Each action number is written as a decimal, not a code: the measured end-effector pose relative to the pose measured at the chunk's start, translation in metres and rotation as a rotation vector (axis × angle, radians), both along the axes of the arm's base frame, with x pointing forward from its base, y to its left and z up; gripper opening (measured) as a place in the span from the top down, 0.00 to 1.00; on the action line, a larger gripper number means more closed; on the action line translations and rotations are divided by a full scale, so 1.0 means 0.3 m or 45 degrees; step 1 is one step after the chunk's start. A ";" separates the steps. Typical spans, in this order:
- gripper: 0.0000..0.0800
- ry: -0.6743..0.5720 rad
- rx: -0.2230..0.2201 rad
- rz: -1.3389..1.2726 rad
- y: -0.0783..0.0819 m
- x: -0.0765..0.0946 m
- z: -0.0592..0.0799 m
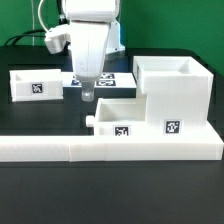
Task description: Assemble drawer
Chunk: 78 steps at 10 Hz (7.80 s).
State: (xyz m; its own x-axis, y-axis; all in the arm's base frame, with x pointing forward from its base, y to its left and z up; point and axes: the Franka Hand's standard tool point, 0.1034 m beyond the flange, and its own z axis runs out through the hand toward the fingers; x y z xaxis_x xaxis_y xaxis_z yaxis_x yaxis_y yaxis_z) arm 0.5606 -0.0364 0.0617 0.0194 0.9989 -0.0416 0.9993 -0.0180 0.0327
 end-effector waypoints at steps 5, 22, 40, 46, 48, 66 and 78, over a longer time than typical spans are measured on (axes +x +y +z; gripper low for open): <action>0.19 0.043 0.208 0.108 -0.139 -0.029 -0.112; 0.19 0.066 0.211 -0.137 -0.006 -0.004 -0.159; 0.19 0.103 0.144 -0.206 0.004 0.001 -0.170; 0.19 0.077 0.121 -0.259 0.027 0.002 -0.178; 0.19 0.077 0.121 -0.259 0.027 0.002 -0.178; 0.19 0.108 0.022 -0.241 0.032 -0.003 -0.186; 0.19 0.193 -0.096 -0.248 0.023 -0.006 -0.162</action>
Offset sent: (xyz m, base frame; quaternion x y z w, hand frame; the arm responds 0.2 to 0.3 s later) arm 0.0015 0.0100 -0.0208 -0.0002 0.2090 -0.0162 0.9778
